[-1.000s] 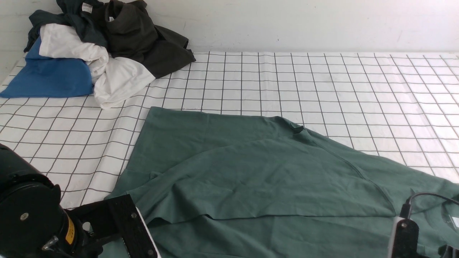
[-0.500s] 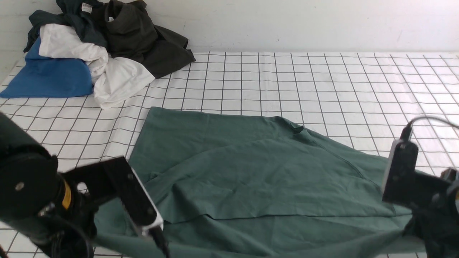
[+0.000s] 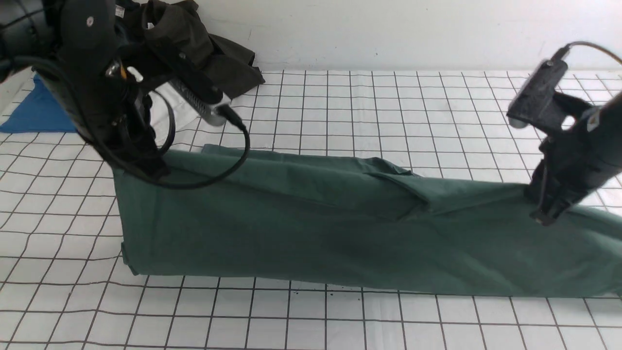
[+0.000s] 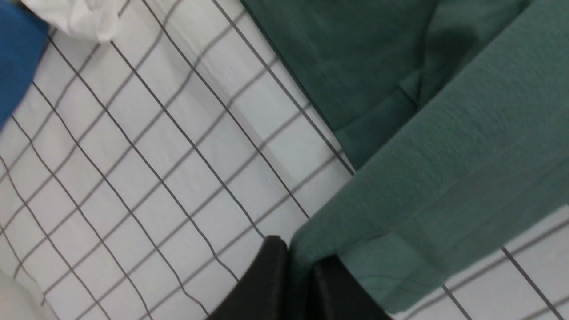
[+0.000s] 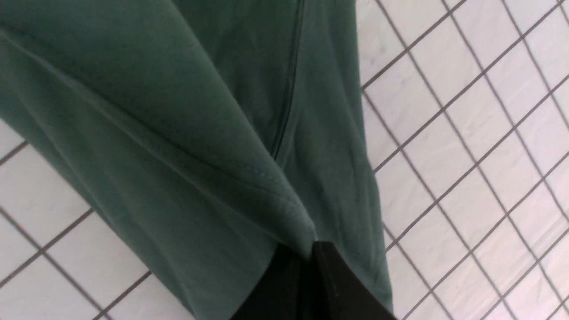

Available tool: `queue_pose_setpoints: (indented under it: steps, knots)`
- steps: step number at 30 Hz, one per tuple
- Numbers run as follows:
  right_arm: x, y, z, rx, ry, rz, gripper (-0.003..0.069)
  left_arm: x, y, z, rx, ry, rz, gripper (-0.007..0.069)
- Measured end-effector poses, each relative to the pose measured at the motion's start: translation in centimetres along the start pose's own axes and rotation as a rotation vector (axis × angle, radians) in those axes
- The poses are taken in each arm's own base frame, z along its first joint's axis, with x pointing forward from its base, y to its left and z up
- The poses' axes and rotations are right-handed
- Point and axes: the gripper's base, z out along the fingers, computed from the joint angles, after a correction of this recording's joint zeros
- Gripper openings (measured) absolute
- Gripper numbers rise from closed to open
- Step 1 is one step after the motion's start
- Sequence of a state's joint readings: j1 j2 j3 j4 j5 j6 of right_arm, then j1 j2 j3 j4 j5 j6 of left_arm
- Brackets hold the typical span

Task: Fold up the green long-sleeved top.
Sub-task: Use both arms to drag the lower edge of the fabric forward and fold it over the upper edge

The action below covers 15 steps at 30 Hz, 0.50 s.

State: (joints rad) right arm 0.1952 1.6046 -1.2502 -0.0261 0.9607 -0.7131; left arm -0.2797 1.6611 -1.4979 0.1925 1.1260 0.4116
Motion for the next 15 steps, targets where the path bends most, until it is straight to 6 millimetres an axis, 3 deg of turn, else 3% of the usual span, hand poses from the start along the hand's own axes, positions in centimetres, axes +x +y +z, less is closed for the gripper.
queue_pose_setpoints:
  steps: [7,15]
  knots:
    - [-2.6,-2.5,3.7,-0.042,0.055,0.001,0.0008,-3.7,3.8,3.6,-0.005,-0.025,-0.02,0.0024]
    - [-3.0,-5.5,7.0,-0.036,0.063,0.072,0.0008,-5.9,6.3,9.2,0.032,-0.046,-0.082,0.0024]
